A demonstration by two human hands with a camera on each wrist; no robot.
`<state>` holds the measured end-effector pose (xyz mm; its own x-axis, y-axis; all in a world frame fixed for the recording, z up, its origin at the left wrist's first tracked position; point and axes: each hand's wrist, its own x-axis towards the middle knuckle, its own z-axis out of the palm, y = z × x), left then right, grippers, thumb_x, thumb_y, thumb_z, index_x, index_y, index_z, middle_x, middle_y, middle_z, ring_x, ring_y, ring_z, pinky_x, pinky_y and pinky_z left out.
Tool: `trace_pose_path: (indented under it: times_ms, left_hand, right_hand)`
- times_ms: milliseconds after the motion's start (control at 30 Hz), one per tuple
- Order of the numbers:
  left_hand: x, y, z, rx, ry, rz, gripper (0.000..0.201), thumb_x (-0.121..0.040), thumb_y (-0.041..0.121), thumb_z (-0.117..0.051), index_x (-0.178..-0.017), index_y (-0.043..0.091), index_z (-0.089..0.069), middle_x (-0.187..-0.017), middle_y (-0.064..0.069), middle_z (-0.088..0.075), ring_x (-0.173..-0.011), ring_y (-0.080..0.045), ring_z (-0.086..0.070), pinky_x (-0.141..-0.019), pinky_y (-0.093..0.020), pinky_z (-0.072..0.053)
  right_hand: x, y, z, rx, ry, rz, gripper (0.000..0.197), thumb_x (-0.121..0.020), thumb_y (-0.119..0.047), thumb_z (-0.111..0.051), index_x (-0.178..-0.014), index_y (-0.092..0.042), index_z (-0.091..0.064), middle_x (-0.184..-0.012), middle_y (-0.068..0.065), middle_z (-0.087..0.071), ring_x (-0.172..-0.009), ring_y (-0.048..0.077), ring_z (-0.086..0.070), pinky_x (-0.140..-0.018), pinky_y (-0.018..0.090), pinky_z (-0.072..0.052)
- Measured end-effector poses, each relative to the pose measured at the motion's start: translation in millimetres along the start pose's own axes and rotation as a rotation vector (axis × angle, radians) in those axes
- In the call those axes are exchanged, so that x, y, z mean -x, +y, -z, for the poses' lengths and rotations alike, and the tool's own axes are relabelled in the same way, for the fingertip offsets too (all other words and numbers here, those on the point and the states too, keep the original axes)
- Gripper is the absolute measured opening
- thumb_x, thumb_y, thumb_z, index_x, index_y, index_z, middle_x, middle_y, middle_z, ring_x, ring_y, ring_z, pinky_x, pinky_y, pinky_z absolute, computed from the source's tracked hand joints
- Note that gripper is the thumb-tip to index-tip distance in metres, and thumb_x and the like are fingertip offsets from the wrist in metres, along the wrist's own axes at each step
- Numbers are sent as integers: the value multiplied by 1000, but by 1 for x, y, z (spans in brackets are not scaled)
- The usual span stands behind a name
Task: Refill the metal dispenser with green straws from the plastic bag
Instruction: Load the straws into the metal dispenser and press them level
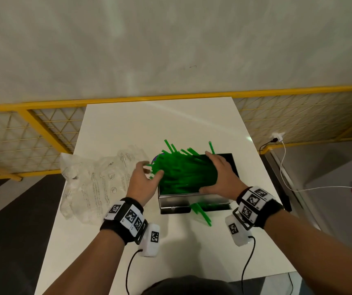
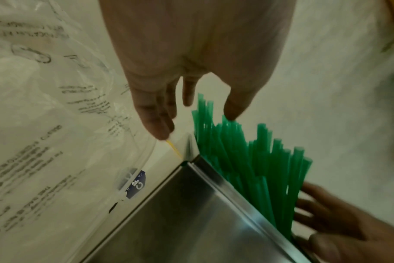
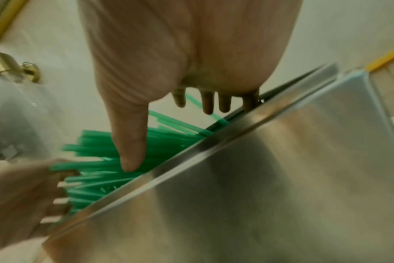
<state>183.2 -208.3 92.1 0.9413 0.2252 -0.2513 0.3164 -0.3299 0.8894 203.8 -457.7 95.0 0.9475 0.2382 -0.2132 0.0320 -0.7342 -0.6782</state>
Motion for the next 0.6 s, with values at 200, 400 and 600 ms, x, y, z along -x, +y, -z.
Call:
trace_pose_path:
  times_ms: [200,400,600]
  left_hand:
    - [19,21,-3,-342,55,-515,61,-89,51,-33,-147,34,-20,-158,-2,-9,-145,-22,-5,-114,-41,-9]
    - [9,31,-30,-1098,-331,-636,58,-91,61,-30,-144,48,-12,-159,1,5,-144,-34,13,-113,-62,-1]
    - [6,26,-29,-1045,-331,-625,54,-94,47,-41,-145,41,-23,-159,-1,-5,-145,-28,9,-114,-56,2]
  right_hand:
    - [56,7,-34,116,231,231,12,-83,-21,-67,-86,-11,-60,-80,-4,-57,-69,14,-55,-63,27,-48]
    - [47,42,-85,433,-150,-144,31,-92,-40,-47,-105,-16,-62,-99,9,-69,-90,31,-65,-77,36,-53]
    - [32,40,-109,458,-148,-205,34,-94,-41,-46,-107,-12,-59,-108,14,-65,-99,34,-62,-81,37,-49]
